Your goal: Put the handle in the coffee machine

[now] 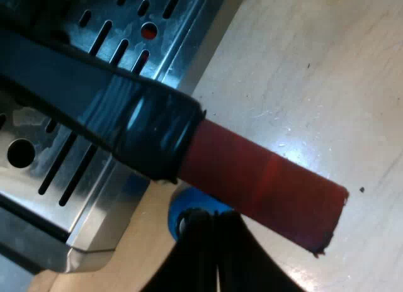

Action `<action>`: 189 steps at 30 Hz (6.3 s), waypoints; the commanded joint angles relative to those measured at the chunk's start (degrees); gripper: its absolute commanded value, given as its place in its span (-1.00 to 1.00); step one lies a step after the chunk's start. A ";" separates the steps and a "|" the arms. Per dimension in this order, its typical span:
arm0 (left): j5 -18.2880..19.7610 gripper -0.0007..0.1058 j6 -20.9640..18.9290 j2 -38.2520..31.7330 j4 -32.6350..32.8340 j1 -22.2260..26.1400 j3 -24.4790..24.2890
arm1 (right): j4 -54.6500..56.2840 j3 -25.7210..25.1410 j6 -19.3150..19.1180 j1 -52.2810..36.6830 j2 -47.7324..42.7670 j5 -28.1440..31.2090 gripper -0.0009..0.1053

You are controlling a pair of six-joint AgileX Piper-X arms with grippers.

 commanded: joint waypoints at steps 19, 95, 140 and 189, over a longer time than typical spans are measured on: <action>12.64 -0.93 3.77 -7.54 6.08 22.64 -1.42 | -0.05 -0.24 2.11 0.09 -0.57 0.18 0.21; 12.46 0.39 -8.34 -49.61 4.15 36.59 -4.43 | 30.33 -11.08 -9.89 -71.43 -32.91 -22.16 0.21; 11.42 0.39 -8.50 -72.47 19.16 39.43 11.93 | 39.67 1.51 -9.45 -71.32 -52.32 -31.43 0.21; 2.73 0.39 -13.87 -72.24 -0.60 34.21 27.12 | 27.41 23.75 -5.48 -71.32 -52.15 -36.10 0.21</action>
